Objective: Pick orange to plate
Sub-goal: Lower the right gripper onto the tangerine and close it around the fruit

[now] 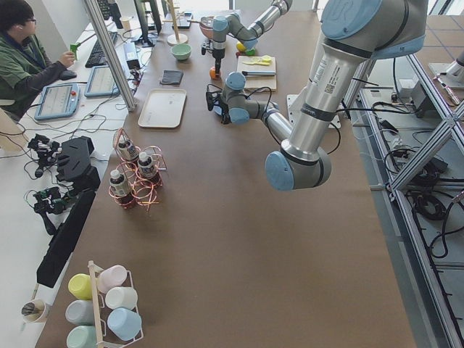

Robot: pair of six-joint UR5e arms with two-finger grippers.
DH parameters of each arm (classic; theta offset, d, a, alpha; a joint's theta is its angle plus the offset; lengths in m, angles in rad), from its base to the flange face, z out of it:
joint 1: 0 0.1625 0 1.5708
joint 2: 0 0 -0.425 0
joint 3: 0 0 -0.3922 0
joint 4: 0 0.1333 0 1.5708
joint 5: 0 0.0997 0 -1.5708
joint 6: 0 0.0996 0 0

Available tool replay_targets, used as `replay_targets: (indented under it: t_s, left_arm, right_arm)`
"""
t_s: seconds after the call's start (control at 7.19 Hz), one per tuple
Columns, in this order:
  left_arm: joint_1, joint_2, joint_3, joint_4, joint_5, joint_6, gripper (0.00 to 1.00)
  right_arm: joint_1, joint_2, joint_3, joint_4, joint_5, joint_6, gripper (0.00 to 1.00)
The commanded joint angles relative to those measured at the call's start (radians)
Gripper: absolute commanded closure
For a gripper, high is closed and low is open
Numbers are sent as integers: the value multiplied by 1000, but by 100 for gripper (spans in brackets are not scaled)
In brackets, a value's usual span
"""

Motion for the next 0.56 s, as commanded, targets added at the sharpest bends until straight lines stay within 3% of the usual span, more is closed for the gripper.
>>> replay_targets:
  t_s: [0.0,0.28,0.42]
  left_arm:
    - [-1,-2,6,-1,1,0,2]
    - [-1,-3,7,-3,1,0,2]
    - [-1,-3,13,-6,3,2,2]
  right_arm:
    - [0,23,-29,0,-26,-2,0]
    - [3,23,-34,0,-28,-2,2]
    - [3,23,-34,2,-28,-2,31]
